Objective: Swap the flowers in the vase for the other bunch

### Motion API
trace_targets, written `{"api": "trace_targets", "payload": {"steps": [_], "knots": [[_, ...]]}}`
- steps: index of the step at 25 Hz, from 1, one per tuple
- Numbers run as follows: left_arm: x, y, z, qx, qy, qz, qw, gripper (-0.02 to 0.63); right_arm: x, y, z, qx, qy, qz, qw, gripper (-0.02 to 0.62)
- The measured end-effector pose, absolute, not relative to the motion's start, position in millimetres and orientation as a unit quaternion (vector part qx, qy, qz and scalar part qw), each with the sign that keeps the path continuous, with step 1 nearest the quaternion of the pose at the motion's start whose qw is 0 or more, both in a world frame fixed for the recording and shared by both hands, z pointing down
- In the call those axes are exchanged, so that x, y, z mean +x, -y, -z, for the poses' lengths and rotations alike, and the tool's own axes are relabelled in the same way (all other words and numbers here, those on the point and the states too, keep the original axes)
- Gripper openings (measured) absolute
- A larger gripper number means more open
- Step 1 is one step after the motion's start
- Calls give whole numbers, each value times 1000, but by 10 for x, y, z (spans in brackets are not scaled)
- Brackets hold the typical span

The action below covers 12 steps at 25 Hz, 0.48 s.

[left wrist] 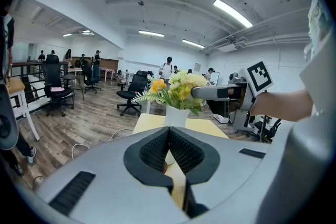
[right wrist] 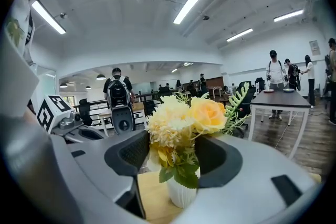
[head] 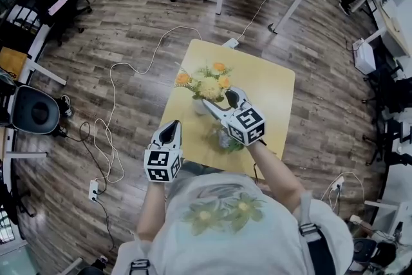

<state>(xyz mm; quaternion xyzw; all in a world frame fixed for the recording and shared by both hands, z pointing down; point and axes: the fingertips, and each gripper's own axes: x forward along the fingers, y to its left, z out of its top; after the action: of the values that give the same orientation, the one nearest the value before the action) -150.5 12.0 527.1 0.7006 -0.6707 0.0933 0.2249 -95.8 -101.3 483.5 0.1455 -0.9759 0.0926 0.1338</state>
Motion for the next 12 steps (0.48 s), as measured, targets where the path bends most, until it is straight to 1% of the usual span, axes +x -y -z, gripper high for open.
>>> {"api": "trace_targets", "payload": {"steps": [6, 12], "knots": [[-1347, -31, -5242, 713, 658, -93, 225, 17, -860, 971, -4827, 131, 973, -100, 160, 247], [-1280, 44, -5208, 723, 647, -95, 223, 17, -816, 906, -4787, 108, 973, -114, 169, 247]]}}
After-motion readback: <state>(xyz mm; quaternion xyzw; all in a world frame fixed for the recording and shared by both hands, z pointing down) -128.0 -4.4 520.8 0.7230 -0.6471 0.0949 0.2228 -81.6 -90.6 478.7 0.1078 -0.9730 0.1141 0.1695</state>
